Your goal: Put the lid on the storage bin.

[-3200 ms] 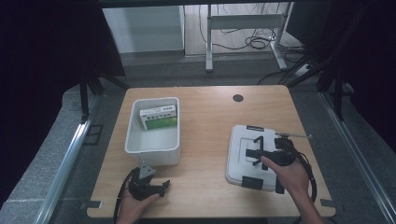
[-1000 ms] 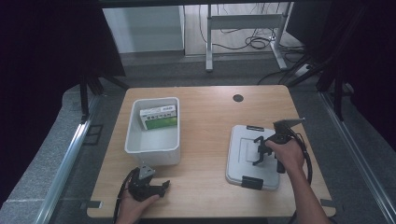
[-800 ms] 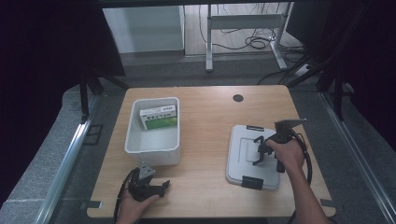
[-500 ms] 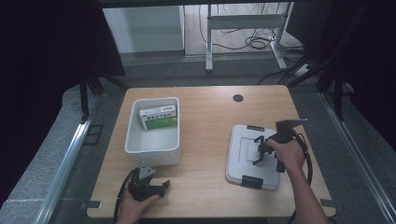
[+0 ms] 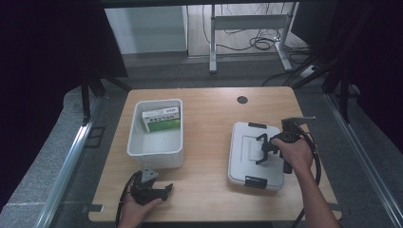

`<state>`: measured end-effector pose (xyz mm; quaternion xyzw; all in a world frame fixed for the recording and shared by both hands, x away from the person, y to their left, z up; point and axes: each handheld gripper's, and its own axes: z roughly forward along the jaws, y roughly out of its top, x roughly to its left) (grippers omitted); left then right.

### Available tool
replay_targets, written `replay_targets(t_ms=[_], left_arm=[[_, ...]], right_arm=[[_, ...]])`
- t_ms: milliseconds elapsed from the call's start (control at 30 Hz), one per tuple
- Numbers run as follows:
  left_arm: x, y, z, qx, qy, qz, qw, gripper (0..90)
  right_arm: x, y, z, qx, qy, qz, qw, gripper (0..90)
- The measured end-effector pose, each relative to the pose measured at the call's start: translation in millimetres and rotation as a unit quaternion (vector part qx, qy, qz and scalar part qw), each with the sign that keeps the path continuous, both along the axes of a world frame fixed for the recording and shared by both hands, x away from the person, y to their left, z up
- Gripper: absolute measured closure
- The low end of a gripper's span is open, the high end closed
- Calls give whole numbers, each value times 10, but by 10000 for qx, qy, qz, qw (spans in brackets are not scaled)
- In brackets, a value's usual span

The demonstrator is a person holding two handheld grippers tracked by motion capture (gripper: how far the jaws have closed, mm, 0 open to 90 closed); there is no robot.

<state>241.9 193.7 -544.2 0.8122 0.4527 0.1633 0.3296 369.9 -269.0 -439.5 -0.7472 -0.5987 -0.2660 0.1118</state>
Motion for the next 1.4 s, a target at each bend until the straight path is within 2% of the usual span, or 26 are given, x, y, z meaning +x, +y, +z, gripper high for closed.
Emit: replay_targets(t_ms=[633, 667, 767, 1400], left_arm=[[-6, 0, 0, 0, -4, 5, 10000, 123], [-6, 0, 0, 1, -4, 3, 10000, 123], [-6, 1, 0, 2, -3, 3, 10000, 124], [-8, 0, 0, -1, -12, 11, 10000, 124]], right_arm=[[-16, 30, 240, 222, -247, 102, 9994, 844], [-15, 32, 268, 350, -259, 114, 9990, 844], [-15, 51, 314, 479, -273, 109, 9984, 844], [24, 308, 607, 577, -510, 372, 9963, 844]])
